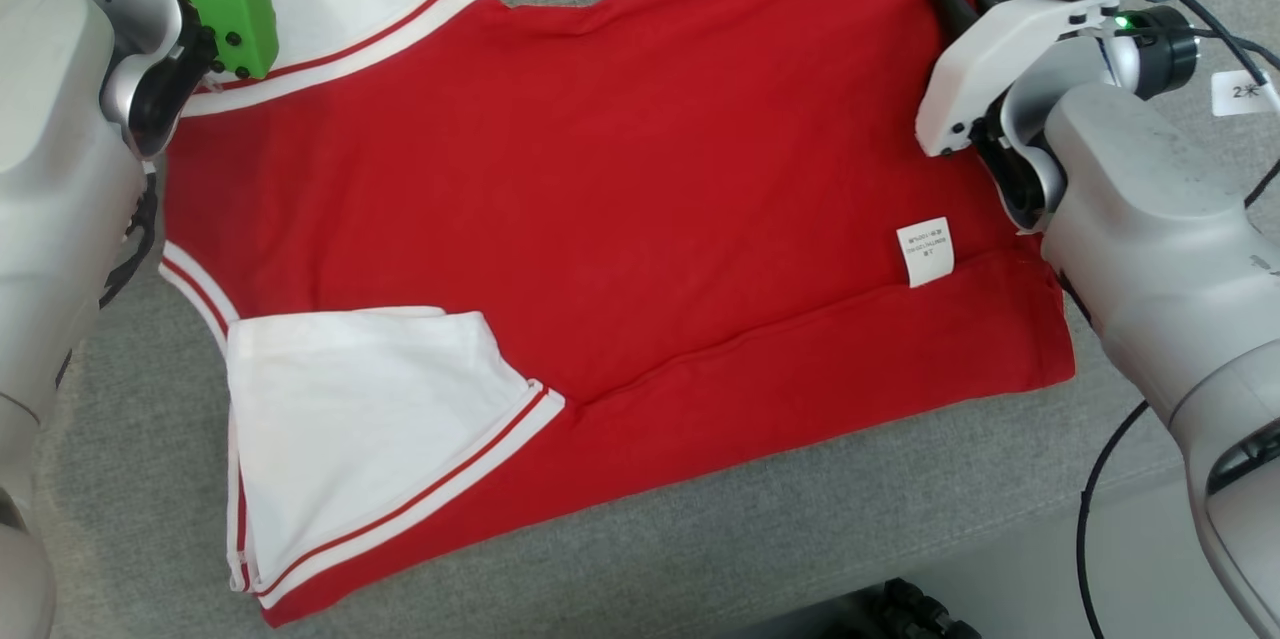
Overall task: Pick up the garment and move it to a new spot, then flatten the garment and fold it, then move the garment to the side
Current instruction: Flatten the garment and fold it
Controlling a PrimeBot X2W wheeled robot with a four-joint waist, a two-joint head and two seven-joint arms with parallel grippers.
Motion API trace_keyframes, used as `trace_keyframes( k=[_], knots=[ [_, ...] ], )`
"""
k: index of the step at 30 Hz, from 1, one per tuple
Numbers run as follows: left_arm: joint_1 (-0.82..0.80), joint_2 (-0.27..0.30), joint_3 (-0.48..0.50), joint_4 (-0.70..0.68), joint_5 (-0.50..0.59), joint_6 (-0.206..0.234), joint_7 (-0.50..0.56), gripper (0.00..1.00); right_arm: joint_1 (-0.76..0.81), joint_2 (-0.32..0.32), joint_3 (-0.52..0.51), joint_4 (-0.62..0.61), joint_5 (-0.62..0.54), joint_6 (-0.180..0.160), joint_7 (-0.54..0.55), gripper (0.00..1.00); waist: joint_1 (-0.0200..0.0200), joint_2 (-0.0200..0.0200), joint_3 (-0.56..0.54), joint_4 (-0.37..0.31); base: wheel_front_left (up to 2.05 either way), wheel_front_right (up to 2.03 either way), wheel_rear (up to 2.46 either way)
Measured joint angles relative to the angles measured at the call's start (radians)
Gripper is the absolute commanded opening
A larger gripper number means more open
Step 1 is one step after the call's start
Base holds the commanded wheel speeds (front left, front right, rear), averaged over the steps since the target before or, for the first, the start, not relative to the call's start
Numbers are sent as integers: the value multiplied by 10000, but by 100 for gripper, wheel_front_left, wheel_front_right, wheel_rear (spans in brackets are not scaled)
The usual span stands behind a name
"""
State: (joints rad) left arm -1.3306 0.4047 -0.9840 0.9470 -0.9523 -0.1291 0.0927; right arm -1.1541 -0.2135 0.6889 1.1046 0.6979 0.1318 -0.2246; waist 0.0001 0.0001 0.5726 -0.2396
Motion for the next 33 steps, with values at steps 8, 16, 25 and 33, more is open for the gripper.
trace_keyframes(
  k=[8, 16, 25, 33],
  knots=[
    [139, 102, -198, -1007, -832, -2, -1409, 0, 97, -608, 98, -236, 96, 0, -339, 0, -1, 0, -389, 420, 0, 0, 0],
    [1325, 552, -479, -2564, -1407, 0, -2997, 0, 1323, -1392, -1020, -1522, -387, -2, -380, 0, -1, 0, -909, 1047, 0, 0, 0],
    [3053, 598, 67, -4521, -970, 403, -3524, 0, 2797, -1685, -2506, -2571, -1306, -2, -382, 0, -1, 0, -1414, 1719, 0, 0, 0],
    [5900, 500, 1753, -6913, 387, 1315, -3549, 0, 4135, -1778, -3772, -3582, -2096, -2, -380, 0, -1, 0, -1834, 2088, 0, 0, 0]
  ],
)
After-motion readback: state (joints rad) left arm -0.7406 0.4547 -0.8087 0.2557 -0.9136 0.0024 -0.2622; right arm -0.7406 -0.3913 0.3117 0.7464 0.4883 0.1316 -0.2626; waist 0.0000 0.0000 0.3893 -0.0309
